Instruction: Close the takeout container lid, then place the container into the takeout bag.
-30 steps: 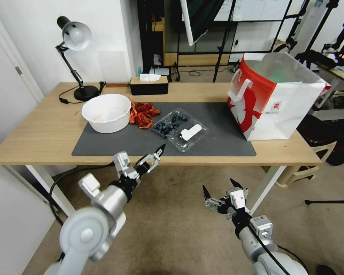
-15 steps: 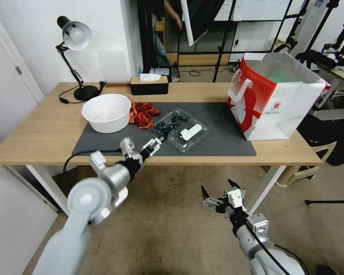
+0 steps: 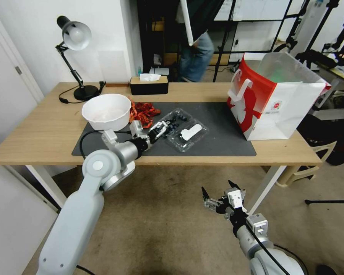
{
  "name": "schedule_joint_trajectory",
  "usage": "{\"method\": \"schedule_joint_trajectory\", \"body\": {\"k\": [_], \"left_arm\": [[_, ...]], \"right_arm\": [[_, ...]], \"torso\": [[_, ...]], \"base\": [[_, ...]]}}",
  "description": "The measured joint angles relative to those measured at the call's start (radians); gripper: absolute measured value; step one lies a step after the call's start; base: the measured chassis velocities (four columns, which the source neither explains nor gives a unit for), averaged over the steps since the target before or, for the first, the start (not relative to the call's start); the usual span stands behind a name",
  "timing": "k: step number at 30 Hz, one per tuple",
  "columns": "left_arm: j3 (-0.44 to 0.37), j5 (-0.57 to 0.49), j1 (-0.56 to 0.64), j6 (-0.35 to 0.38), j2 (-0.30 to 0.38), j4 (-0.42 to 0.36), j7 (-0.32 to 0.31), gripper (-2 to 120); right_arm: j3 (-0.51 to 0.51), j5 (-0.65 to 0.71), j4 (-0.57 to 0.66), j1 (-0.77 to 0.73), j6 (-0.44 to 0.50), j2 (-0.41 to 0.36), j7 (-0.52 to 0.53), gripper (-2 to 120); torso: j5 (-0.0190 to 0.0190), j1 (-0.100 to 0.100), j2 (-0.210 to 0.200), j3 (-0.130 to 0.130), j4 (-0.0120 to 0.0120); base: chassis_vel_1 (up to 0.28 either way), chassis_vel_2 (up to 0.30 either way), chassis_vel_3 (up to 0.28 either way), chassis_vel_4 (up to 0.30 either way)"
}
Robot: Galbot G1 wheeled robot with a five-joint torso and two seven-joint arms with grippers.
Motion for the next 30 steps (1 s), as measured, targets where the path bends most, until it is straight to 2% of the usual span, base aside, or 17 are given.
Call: {"method": "schedule_joint_trajectory", "body": {"k": [14, 30], "left_arm": [[0.055, 0.050, -0.068, -0.004, -0.027, 0.129, 0.001, 100], [0.071, 0.096, -0.081, -0.007, -0.039, 0.178, 0.008, 100]], "right_arm": [[0.002, -0.002, -0.019, 0.014, 0.000, 0.005, 0.000, 100], [0.004, 0.002, -0.034, 0.028, 0.000, -0.003, -0.001, 100]], "torso": [[0.0000, 0.000, 0.000, 0.000, 0.0000], [0.0000, 0.000, 0.000, 0.000, 0.0000]], "base": [[0.000, 0.000, 0.000, 0.000], [0.000, 0.000, 0.000, 0.000]]}}
